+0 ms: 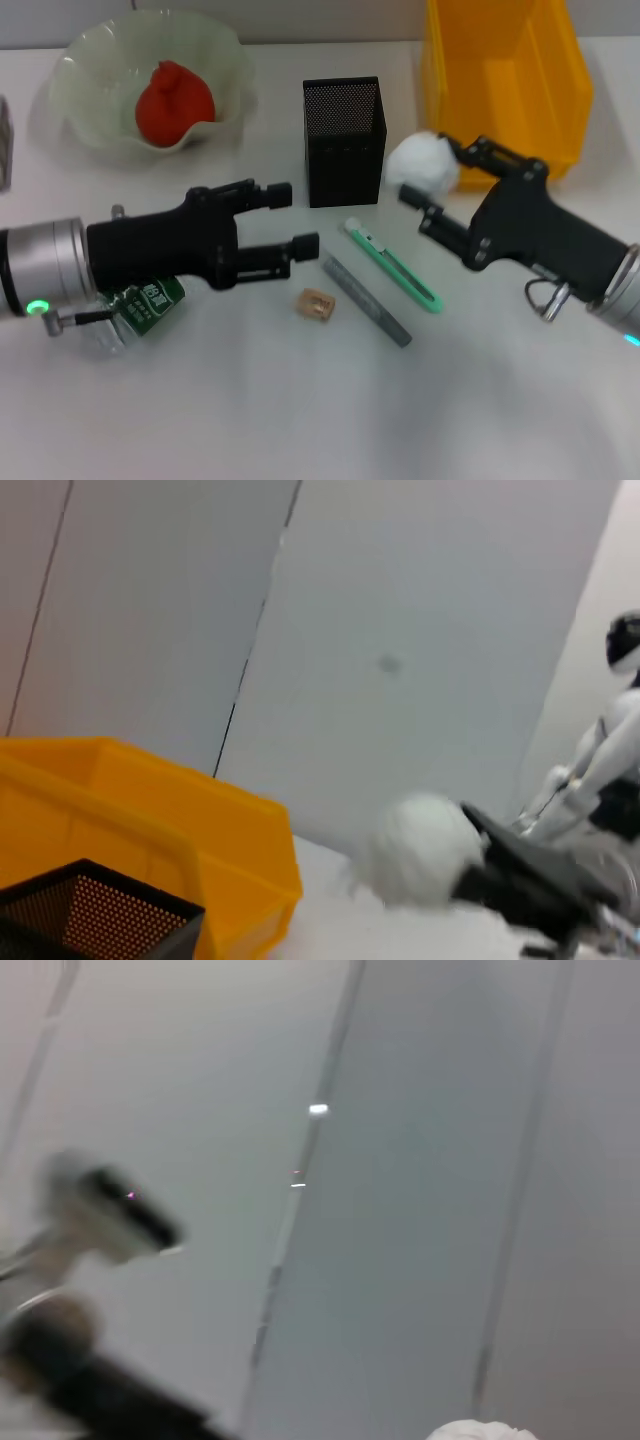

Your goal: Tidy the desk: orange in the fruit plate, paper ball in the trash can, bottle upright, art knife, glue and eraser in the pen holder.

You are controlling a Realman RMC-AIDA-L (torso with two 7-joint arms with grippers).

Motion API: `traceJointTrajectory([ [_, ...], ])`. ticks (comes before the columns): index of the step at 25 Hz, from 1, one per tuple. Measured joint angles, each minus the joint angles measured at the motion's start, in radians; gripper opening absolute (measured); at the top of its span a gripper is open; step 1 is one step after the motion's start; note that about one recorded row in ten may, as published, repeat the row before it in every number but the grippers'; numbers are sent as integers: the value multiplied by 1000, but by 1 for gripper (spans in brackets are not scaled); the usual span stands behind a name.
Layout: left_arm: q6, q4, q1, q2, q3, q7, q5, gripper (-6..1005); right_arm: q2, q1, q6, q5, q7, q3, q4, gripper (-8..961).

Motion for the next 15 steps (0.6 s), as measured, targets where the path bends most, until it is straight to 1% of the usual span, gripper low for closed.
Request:
traceJointTrajectory([
  [1,-5,-12,14,-2,1,80,0,807,0,0,0,0,0,0,0,555],
  [4,-19,-46,18,-4,1,151,0,807,0,1,11,0,76,81,-12,555],
  [5,-19,-46,18,-4,1,151,0,807,0,5,29,0,115,139,-18,554],
  [6,-39,-69,11,-5,6,165,2,807,0,5,29,0,115,139,-18,554],
  [8,-46,-74,9,-5,9,165,4,807,1,13,61,0,143,191,-17,554],
  [9,-46,-74,9,-5,9,165,4,807,1,19,86,0,154,218,-16,554],
  [10,-47,-76,8,-5,12,165,4,807,2,31,138,0,174,272,-13,554],
  [11,-47,-76,8,-5,12,164,4,807,2,31,138,0,174,272,-13,554],
  [15,-45,-76,16,-2,9,163,1,807,2,56,234,0,230,355,-11,554],
])
